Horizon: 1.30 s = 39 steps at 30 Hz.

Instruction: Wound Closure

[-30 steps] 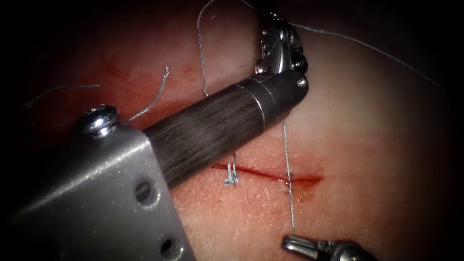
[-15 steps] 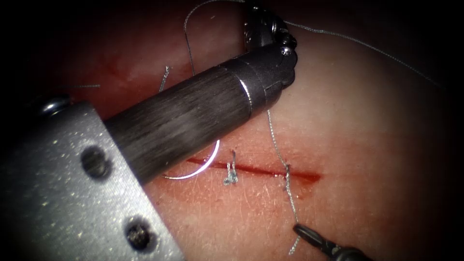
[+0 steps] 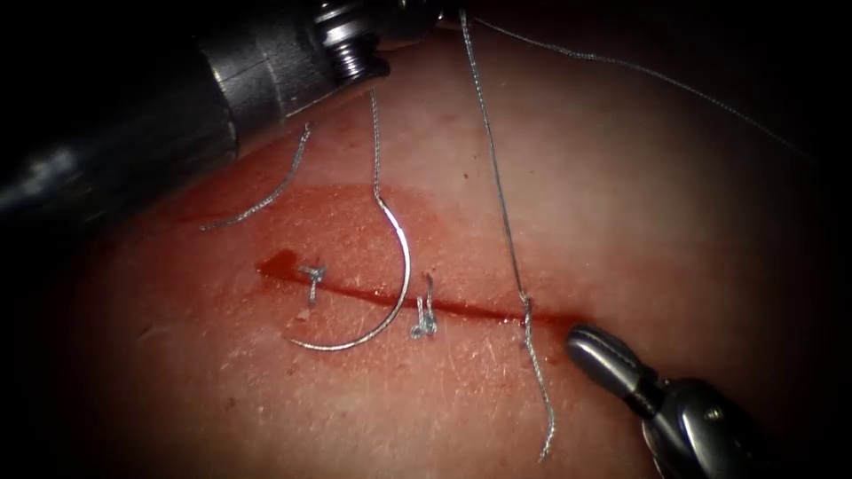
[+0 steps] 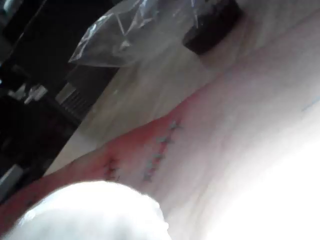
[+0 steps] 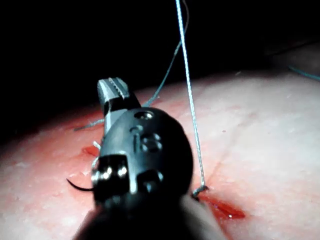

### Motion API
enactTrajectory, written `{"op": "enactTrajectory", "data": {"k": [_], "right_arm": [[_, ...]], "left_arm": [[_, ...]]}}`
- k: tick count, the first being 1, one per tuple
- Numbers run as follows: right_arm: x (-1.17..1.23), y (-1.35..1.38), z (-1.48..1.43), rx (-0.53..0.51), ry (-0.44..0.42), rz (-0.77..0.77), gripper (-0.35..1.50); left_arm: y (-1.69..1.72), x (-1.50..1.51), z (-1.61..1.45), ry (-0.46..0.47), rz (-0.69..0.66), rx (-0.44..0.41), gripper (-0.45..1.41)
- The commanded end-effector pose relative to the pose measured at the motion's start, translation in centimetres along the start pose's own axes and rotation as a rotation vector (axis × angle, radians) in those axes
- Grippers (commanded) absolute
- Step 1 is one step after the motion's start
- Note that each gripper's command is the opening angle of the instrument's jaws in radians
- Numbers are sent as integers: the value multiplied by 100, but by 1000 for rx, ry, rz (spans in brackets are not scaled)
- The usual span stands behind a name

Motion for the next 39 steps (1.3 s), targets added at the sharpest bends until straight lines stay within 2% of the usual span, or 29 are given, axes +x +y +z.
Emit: {"op": "enactTrajectory", "data": {"k": [1,3,4,5,6,7,8,9,12,14,18,21,22,23,26,30,34,38,39], "right_arm": [[4,3,27,16,10,29,-35],[-16,18,60,-43,6,67,-35],[-20,21,65,-54,5,81,-35],[-35,31,79,-31,-81,98,-35],[-42,39,87,-28,-129,94,-35],[-44,44,92,-33,-142,92,-35],[-54,59,107,-52,-138,84,-35],[-62,73,117,-106,-129,85,-35],[-68,89,120,-188,-131,71,-35],[-65,90,115,-265,-118,66,-35],[-58,99,108,-348,-87,75,-35],[-52,106,107,-293,-25,97,-35],[-47,105,107,-205,4,101,-35],[-41,101,107,-170,29,106,-35],[-26,92,107,-139,88,114,-35],[-25,89,96,24,123,120,-35],[-26,99,87,154,123,126,-35],[-25,115,85,298,99,42,-35],[-23,123,85,362,75,-10,-35]], "left_arm": [[8,-8,-9,-9,-3,-10,-45],[-3,-2,-17,-20,-23,-2,-45],[-7,-1,-19,-19,-32,-3,-45],[-19,-1,-22,-5,-50,-17,-45],[-22,-1,-23,-2,-55,-22,-45],[-29,-2,-23,7,-67,-33,-45],[-38,-4,-22,7,-74,-37,-45],[-47,-6,-22,10,-87,-46,-45],[-61,-9,-25,66,-116,-70,-45],[-71,-9,-29,89,-127,-66,-45],[-93,0,-35,134,-168,-45,-45],[-116,11,-27,218,-185,6,-45],[-129,17,-14,255,-185,28,-45],[-140,26,1,294,-183,44,-45],[-158,46,29,384,-181,86,-45],[-163,70,63,447,-169,50,-45],[-154,72,80,458,-162,38,-45],[-146,62,91,442,-90,66,-45],[-142,60,94,416,-71,72,-45]]}}
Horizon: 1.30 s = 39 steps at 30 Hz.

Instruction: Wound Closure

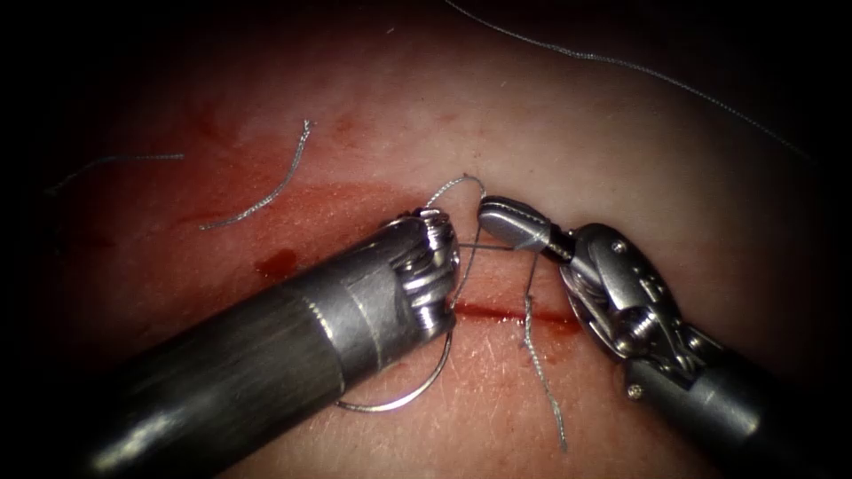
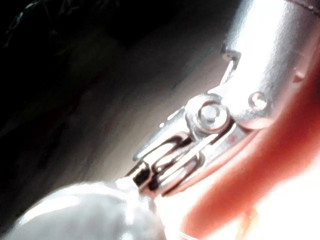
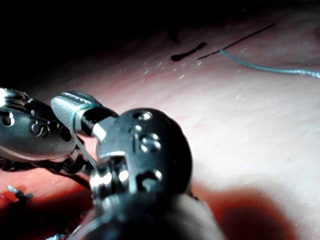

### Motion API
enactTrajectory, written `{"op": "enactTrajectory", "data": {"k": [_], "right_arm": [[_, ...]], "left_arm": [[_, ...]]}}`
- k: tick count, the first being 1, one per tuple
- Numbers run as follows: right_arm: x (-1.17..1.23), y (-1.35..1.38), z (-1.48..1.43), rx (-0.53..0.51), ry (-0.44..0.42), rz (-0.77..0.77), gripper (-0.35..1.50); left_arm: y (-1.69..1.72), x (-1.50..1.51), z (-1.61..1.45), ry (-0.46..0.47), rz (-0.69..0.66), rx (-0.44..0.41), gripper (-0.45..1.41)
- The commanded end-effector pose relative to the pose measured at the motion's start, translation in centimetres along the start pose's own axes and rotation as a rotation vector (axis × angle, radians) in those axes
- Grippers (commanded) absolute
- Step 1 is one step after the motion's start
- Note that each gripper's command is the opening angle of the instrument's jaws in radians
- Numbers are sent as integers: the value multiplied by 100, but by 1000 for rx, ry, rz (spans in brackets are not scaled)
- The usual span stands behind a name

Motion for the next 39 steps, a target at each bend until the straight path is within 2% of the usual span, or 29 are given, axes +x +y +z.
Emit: {"op": "enactTrajectory", "data": {"k": [1,5,10,13,19,24,25,27,29,30,32,33,36,39], "right_arm": [[11,13,6,39,-12,-31,-35],[15,31,0,201,-114,-118,-35],[1,26,0,384,-131,-131,-35],[-9,19,-2,460,-177,-146,-35],[-17,3,-8,512,-239,-143,-35],[-12,-4,-24,579,-450,-184,-35],[-10,-4,-30,592,-538,-201,-35],[-5,-4,-35,604,-638,-218,-35],[-2,-7,-38,617,-694,-225,-35],[3,-12,-41,654,-767,-228,-35],[9,-14,-41,691,-836,-230,-35],[24,-14,-31,741,-918,-271,-35],[33,-17,-16,769,-929,-289,-35],[44,-20,11,842,-966,-373,-35]], "left_arm": [[12,-8,-7,-25,11,-1,-45],[17,-11,0,-85,62,38,-45],[10,-17,19,-142,182,67,-45],[7,-22,24,-168,212,83,-45],[7,-33,35,-169,239,83,-45],[5,-34,36,-172,242,88,-45],[4,-35,35,-171,241,89,-45],[2,-38,33,-171,244,90,-45],[1,-38,33,-171,244,90,-45],[-2,-38,34,-171,250,89,-45],[-3,-39,34,-171,255,88,-45],[-5,-40,34,-170,254,88,-45],[-8,-41,33,-170,259,87,-45],[-11,-41,33,-168,265,84,-45]]}}
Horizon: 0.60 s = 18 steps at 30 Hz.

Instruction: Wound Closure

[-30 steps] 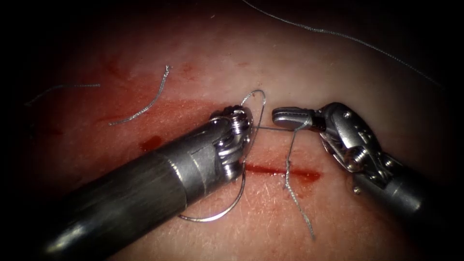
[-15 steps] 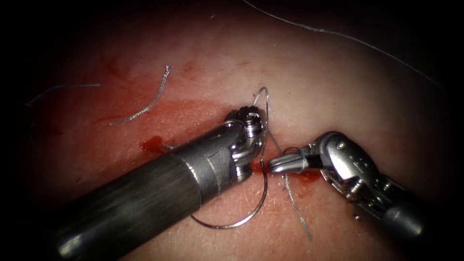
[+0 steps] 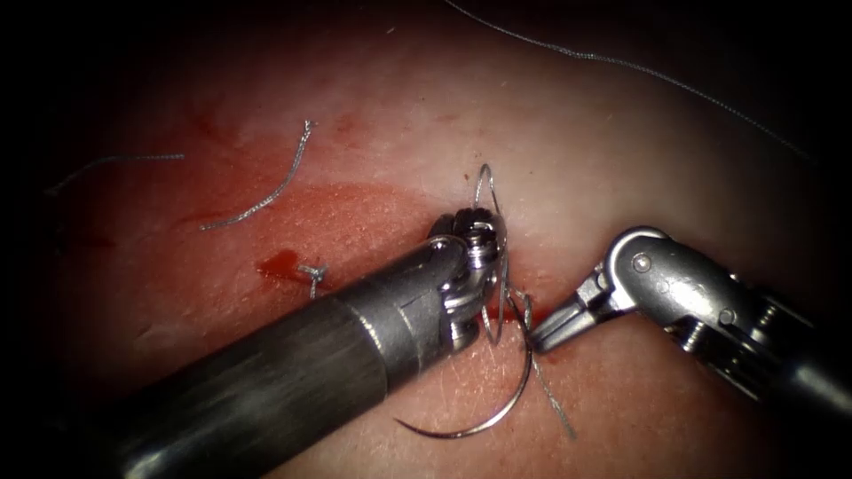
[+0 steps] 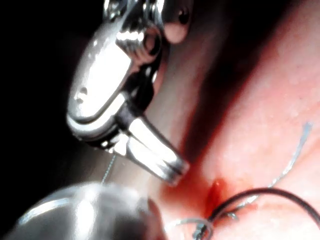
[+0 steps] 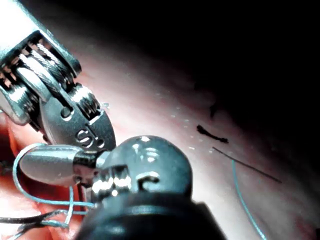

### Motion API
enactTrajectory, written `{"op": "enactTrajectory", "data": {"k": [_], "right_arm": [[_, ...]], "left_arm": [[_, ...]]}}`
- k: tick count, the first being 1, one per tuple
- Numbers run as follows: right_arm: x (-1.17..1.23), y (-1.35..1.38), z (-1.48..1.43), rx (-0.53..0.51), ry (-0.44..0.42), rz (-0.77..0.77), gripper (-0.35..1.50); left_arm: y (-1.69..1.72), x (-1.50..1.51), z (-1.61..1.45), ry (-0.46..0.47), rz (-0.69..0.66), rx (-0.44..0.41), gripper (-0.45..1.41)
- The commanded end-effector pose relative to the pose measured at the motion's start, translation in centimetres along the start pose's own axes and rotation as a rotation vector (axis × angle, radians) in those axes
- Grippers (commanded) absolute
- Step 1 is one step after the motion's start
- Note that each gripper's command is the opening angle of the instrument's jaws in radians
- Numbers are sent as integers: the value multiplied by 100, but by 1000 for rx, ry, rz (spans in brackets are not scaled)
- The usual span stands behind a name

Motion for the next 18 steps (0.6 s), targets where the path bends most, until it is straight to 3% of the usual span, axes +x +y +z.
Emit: {"op": "enactTrajectory", "data": {"k": [1,4,8,11,14,18], "right_arm": [[20,16,-7,8,-24,-43,-35],[32,21,-2,13,-36,-69,-35],[37,12,-25,-90,-8,-67,-35],[25,-3,-44,-137,-24,-68,-35],[-1,-35,-56,-270,-8,-44,-35],[-35,-67,-21,-400,35,39,-35]], "left_arm": [[10,-7,-7,-1,-1,-9,-45],[8,-7,-7,1,5,-6,-45],[5,3,-14,29,26,-20,-45],[-1,18,-25,25,-3,-8,-45],[-2,43,-63,94,32,-27,-45],[7,48,-91,88,36,-3,-45]]}}
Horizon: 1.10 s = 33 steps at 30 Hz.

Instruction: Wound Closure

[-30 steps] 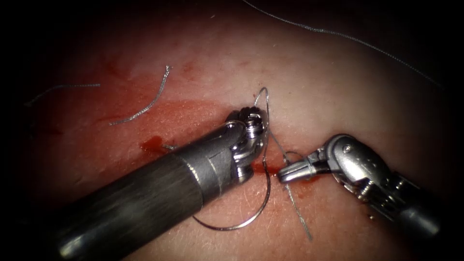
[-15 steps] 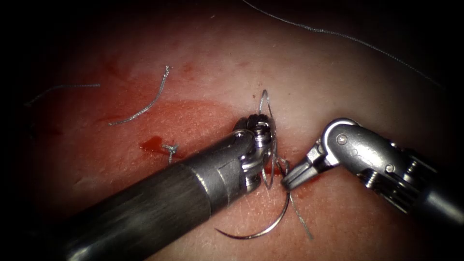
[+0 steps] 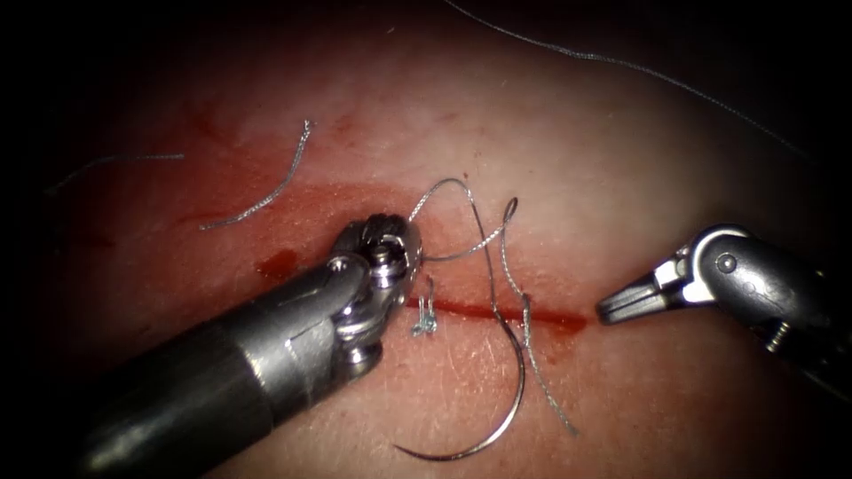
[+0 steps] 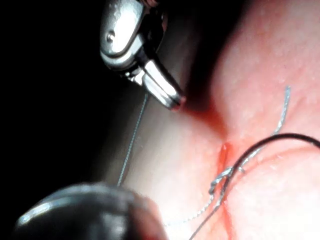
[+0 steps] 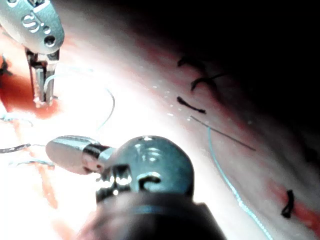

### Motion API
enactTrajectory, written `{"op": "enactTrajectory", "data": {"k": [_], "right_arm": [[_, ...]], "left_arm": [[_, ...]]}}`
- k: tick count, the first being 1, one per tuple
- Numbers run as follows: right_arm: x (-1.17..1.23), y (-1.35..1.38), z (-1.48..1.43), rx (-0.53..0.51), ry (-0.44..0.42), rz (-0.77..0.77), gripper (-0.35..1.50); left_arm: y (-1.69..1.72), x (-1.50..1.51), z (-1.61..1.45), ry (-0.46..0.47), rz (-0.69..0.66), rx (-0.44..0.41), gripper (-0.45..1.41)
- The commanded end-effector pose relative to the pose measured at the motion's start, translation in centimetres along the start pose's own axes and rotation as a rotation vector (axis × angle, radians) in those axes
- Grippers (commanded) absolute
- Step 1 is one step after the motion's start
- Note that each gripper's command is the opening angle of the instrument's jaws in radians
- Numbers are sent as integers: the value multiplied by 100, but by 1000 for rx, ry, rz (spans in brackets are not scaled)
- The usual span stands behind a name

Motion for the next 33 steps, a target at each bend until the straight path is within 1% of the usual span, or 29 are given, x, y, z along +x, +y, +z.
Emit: {"op": "enactTrajectory", "data": {"k": [1,3,4,7,8,10,11,12,13,15,16,17,19,21,22,25,28,29,31,33], "right_arm": [[-11,-19,23,-39,41,39,-35],[-20,-35,44,-74,62,49,-35],[-25,-43,66,-98,83,58,-35],[-28,-47,124,-170,141,116,-35],[-27,-44,147,-267,183,220,-35],[-25,-39,161,-341,220,315,-35],[-22,-31,171,-424,243,390,-35],[-19,-23,176,-480,272,435,-35],[-19,-19,178,-525,296,467,-35],[-20,-11,178,-589,315,487,-35],[-21,-3,174,-689,339,520,-35],[-22,2,170,-737,353,534,-35],[-22,9,162,-792,378,552,-35],[-20,16,151,-835,429,568,-35],[-18,18,146,-831,441,571,-35],[-13,19,131,-814,521,573,-35],[-2,16,119,-808,539,591,-35],[8,16,112,-803,552,594,-35],[13,19,110,-785,573,586,-35],[16,22,115,-738,583,572,-35]], "left_arm": [[15,-3,-23,5,6,-15,-45],[22,-2,-38,12,4,-28,-45],[26,-4,-47,8,2,-28,-45],[30,-10,-66,-12,3,-41,-45],[24,-12,-73,-14,1,-39,-45],[14,-13,-78,-20,1,-34,-45],[2,-15,-81,-32,7,-26,-45],[-10,-19,-82,-45,6,-20,-45],[-15,-20,-81,-50,5,-18,-45],[-23,-24,-79,-51,5,-21,-45],[-32,-26,-74,-44,5,4,-45],[-37,-28,-69,-41,5,19,-45],[-42,-29,-62,-40,5,33,-45],[-48,-30,-50,-32,6,36,-45],[-49,-30,-46,-27,6,37,-45],[-51,-29,-31,-10,6,46,-45],[-50,-25,-24,-5,10,48,-45],[-51,-24,-20,-2,10,47,-45],[-51,-25,-17,-1,9,45,-45],[-51,-29,-13,2,5,44,-45]]}}
